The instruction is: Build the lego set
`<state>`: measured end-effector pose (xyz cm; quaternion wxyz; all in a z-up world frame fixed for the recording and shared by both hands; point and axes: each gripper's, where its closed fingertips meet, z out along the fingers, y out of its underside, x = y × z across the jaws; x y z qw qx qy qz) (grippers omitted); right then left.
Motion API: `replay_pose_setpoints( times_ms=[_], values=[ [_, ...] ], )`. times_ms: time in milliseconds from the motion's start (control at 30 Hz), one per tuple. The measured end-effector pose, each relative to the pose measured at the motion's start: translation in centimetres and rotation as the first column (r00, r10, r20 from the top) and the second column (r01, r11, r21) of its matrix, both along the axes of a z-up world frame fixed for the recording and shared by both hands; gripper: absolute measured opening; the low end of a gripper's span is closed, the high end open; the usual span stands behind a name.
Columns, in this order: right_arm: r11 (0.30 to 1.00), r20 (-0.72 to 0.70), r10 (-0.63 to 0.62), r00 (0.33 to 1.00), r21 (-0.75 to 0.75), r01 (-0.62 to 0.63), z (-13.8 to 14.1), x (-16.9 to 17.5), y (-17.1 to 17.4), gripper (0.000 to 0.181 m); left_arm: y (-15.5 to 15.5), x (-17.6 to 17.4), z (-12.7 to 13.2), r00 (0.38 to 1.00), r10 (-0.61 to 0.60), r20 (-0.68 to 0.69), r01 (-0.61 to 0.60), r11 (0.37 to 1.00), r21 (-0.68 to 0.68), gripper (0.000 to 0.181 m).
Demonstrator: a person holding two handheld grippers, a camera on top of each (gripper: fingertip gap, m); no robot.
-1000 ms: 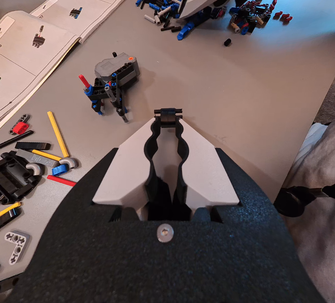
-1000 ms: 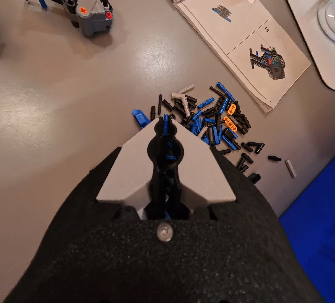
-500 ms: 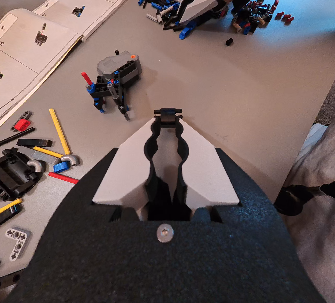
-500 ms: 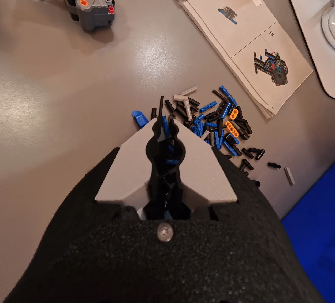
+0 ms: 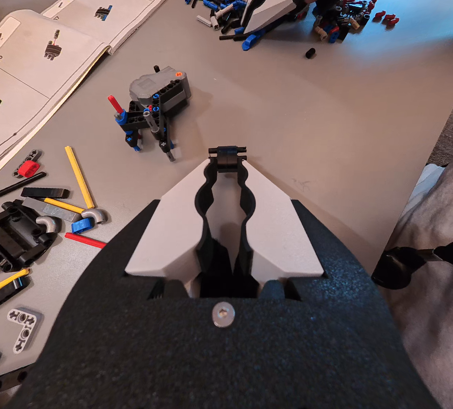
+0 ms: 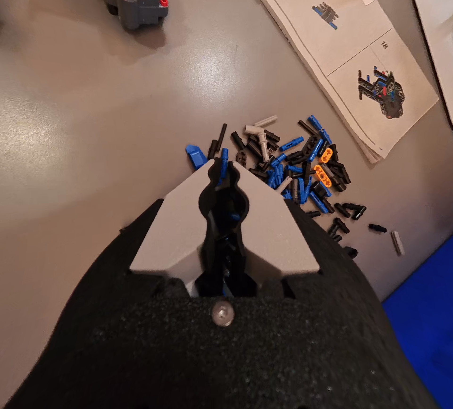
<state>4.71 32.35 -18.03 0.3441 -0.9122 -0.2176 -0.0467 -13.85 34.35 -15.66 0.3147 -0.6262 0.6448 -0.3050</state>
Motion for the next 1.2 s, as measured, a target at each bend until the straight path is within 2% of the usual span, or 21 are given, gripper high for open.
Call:
replay_pose_setpoints(
  times_ms=[233,333,400,467,533,633,900,1033,1133,1200],
  values=[
    [1.0,0.001,0.004,1.0,-0.013,-0.004,0.0,0.0,0.2,0.003,0.1,0.0,0.1,1.0,0.005,0.001,-0.005,1.0,-0.001,0.014],
    [0.999,-0.046,-0.002,0.999,0.054,0.005,2.4,-0.6,0.1,0.003,-0.1,0.0,0.1,1.0,-0.001,0.003,0.001,1.0,-0.002,0.014],
    [0.991,-0.165,0.117,0.979,0.083,-0.104,4.3,-4.1,-1.2,0.002,-0.1,0.1,0.1,1.0,-0.003,0.004,0.003,1.0,-0.001,0.014],
    [0.958,-0.273,0.286,0.918,0.059,-0.281,4.1,-9.2,-3.5,0.003,-0.1,0.1,0.1,1.0,-0.005,0.005,0.005,1.0,-0.003,0.014],
    [0.942,-0.251,0.327,0.911,0.012,-0.335,2.4,-11.6,-4.6,0.003,-0.2,0.2,0.1,1.0,-0.009,0.007,0.009,1.0,-0.006,0.014],
    [0.939,-0.242,0.332,0.912,-0.01,-0.345,1.2,-13.3,-4.6,0.003,-0.3,0.3,0.0,1.0,-0.016,0.002,0.016,1.0,-0.002,0.014],
    [0.95,-0.167,0.304,0.938,-0.017,-0.311,0.0,-13.7,-3.2,0.003,-0.3,0.1,-0.1,1.0,-0.01,0.002,0.01,1.0,-0.003,0.014],
    [0.96,-0.186,0.275,0.943,-0.003,-0.28,0.0,-13.3,-2.9,0.006,-0.2,0.1,0.0,1.0,-0.009,0.003,0.009,1.0,-0.004,0.014],
    [0.959,-0.243,0.283,0.928,0.036,-0.283,1.3,-13.2,-2.8,0.012,-0.3,0.2,-0.1,1.0,-0.013,0.001,0.013,1.0,-0.005,0.014],
    [0.965,-0.25,0.262,0.932,0.083,-0.249,2.9,-11.7,-2.2,0.016,-0.3,0.2,-0.2,1.0,-0.014,0.001,0.014,1.0,-0.006,0.014]
  ],
)
